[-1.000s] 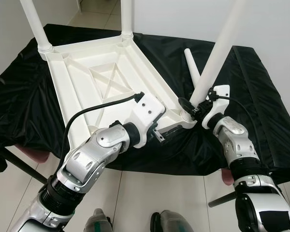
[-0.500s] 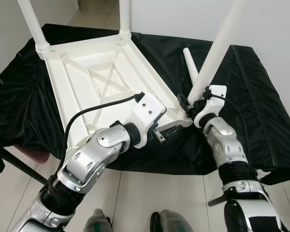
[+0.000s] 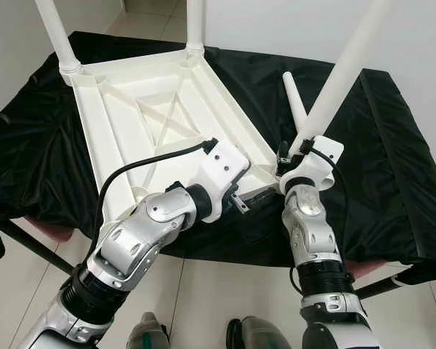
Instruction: Building children table
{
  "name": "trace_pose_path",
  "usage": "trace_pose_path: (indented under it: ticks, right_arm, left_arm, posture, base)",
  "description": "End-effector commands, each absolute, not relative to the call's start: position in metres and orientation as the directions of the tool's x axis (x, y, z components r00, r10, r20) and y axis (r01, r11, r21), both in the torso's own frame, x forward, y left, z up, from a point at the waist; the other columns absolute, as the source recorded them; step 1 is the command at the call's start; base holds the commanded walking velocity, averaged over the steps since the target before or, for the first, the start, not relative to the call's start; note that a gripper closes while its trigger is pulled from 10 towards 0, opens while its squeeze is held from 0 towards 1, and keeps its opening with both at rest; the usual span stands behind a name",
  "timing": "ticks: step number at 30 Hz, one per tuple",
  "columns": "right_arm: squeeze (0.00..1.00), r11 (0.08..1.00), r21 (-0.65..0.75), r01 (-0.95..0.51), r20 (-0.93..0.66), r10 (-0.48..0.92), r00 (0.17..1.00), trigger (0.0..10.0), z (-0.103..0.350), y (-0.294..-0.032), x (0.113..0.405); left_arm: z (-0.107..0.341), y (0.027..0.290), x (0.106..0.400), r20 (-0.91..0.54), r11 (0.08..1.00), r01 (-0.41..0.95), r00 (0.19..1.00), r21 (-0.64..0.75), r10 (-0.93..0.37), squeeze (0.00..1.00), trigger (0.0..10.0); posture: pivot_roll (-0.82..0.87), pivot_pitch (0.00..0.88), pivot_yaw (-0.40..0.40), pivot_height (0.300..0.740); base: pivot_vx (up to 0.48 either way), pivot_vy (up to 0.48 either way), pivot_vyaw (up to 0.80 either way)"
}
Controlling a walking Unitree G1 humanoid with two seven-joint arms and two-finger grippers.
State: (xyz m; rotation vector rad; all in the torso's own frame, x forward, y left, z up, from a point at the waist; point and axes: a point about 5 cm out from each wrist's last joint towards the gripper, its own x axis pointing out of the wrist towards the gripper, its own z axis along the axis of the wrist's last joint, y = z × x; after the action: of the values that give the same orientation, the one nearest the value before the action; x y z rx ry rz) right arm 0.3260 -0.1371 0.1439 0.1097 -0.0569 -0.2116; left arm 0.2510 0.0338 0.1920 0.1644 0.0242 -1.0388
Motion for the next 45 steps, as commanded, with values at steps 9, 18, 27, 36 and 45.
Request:
trace_pose_path:
  ticks: [9, 18, 27, 36, 45]
  right_arm:
    - [0.81, 0.967, 0.113, 0.227, -0.002, -0.228, 0.974, 10.0, 0.137, -0.144, 0.323]
    - [1.00, 0.987, 0.086, 0.132, 0.021, -0.135, 0.991, 10.0, 0.138, -0.142, 0.321]
    - [0.00, 0.975, 0.040, -0.220, -0.006, 0.221, 0.975, 10.0, 0.134, -0.152, 0.329]
    - [0.00, 0.935, -0.059, -0.350, 0.003, 0.350, 0.937, 10.0, 0.138, -0.170, 0.339]
    - [0.00, 0.901, -0.077, -0.426, -0.009, 0.427, 0.904, 10.0, 0.139, -0.181, 0.347]
  left_arm:
    - [0.193, 0.031, 0.245, -0.107, 0.438, 0.891, 0.450, 0.117, -0.887, 0.00, 10.0]
    - [0.192, 0.030, 0.245, -0.105, 0.438, 0.891, 0.450, 0.117, -0.887, 0.00, 10.0]
    - [0.190, 0.030, 0.246, -0.112, 0.436, 0.892, 0.449, 0.119, -0.887, 0.00, 10.0]
    - [0.186, 0.031, 0.248, -0.125, 0.437, 0.891, 0.450, 0.121, -0.884, 0.00, 10.0]
    - [0.183, 0.030, 0.248, -0.133, 0.437, 0.892, 0.450, 0.118, -0.883, 0.00, 10.0]
  posture:
    - [-0.03, 0.034, -0.032, 0.740]
    - [-0.03, 0.027, -0.043, 0.740]
    - [-0.03, 0.014, -0.046, 0.740]
    - [-0.03, 0.000, -0.036, 0.740]
    - [-0.03, 0.000, -0.034, 0.740]
  base:
    - [0.000, 0.000, 0.00]
    - [0.000, 0.000, 0.00]
    - [0.000, 0.000, 0.00]
    - [0.000, 0.000, 0.00]
    - [0.000, 0.000, 0.00]
